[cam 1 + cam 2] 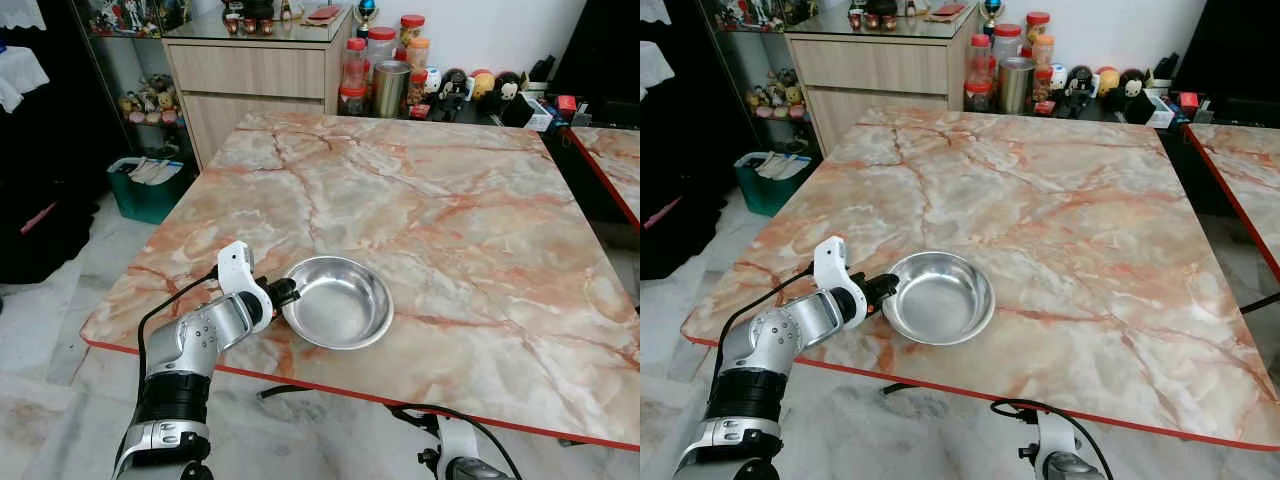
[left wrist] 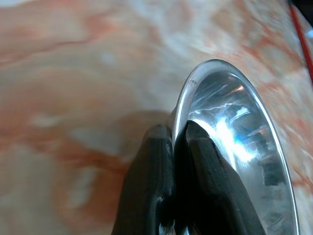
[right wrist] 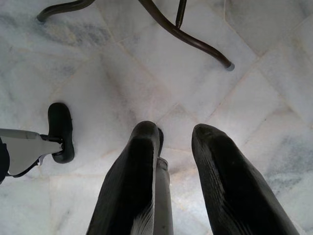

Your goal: Setting the table

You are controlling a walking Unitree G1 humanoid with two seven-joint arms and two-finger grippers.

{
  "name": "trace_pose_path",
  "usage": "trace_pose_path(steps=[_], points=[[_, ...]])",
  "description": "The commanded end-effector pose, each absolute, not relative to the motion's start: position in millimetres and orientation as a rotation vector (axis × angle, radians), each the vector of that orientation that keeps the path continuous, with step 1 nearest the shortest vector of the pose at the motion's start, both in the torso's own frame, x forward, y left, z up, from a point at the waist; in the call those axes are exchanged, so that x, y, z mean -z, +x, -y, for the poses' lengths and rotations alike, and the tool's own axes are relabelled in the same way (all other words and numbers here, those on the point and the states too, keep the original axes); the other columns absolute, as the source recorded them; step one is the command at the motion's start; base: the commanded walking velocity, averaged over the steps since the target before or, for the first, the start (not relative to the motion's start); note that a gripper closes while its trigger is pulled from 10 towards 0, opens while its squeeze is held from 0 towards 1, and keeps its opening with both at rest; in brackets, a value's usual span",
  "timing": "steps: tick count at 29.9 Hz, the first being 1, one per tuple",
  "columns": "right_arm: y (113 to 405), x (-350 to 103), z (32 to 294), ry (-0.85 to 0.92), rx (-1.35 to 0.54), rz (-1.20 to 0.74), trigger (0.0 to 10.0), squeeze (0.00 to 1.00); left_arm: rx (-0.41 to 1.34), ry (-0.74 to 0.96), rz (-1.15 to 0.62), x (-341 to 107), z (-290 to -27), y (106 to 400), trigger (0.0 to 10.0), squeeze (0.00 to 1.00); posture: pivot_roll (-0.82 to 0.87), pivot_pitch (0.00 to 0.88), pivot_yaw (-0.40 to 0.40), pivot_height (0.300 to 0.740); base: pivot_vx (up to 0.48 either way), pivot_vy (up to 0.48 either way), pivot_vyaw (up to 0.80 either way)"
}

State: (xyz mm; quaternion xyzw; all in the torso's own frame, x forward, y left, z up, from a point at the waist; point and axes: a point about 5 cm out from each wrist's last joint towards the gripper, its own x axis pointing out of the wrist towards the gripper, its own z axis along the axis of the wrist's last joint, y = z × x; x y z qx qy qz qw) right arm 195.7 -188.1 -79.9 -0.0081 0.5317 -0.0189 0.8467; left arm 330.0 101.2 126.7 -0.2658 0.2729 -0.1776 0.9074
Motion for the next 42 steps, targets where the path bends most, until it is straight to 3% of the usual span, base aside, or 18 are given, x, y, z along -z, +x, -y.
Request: trace_pose_path(steps=[1, 7, 18, 19, 20, 21, 38, 39, 42], points=[[199.1, 78.2, 187.2, -0.009, 0.047, -1.108, 10.0, 0.0, 0.4, -0.518, -0.553, -134.2, -94.4, 329.5, 10.0, 0.0, 0.08, 0.0, 0.02, 0.728, 0.0, 0.0, 0.0], [199.5, 78.1, 186.7, -0.007, 0.046, -1.107, 10.0, 0.0, 0.486, -0.485, -0.543, -146.9, -76.7, 327.1, 10.0, 0.0, 0.09, 0.0, 0.017, 0.728, 0.0, 0.0, 0.0], [199.9, 78.0, 186.0, -0.002, 0.049, -1.106, 10.0, 0.0, 0.477, -0.457, -0.58, -141.8, -76.5, 325.0, 10.0, 0.0, 0.09, 0.0, 0.02, 0.728, 0.0, 0.0, 0.0], [199.9, 77.9, 186.1, -0.001, 0.051, -1.105, 10.0, 0.0, 0.479, -0.455, -0.59, -141.1, -76.0, 324.5, 10.0, 0.45, 0.09, 0.0, 0.02, 0.728, 0.0, 0.0, 0.0], [199.9, 77.9, 186.2, 0.0, 0.053, -1.105, 10.0, 0.0, 0.48, -0.453, -0.595, -140.8, -75.7, 324.3, 10.0, 0.85, 0.09, 0.0, 0.02, 0.728, 0.0, 0.0, 0.0], [199.9, 77.9, 186.3, -0.001, 0.053, -1.105, 10.0, 0.0, 0.483, -0.448, -0.599, -140.6, -75.3, 324.1, 10.0, 1.0, 0.09, 0.0, 0.02, 0.728, 0.0, 0.0, 0.0], [199.4, 78.1, 187.2, -0.006, 0.052, -1.106, 10.0, 0.0, 0.498, -0.407, -0.603, -141.3, -73.2, 322.8, 10.0, 1.0, 0.09, 0.0, 0.017, 0.728, 0.0, 0.0, 0.0], [199.3, 78.1, 187.3, -0.006, 0.052, -1.106, 10.0, 0.0, 0.487, -0.376, -0.591, -142.1, -74.4, 323.4, 10.0, 0.0, 0.1, 0.0, 0.014, 0.728, 0.0, 0.0, 0.0], [199.3, 78.1, 187.4, -0.006, 0.051, -1.106, 10.0, 0.0, 0.445, -0.251, -0.55, -144.5, -80.1, 325.8, 10.0, 0.0, 0.1, 0.0, 0.011, 0.728, 0.0, 0.0, 0.0]])
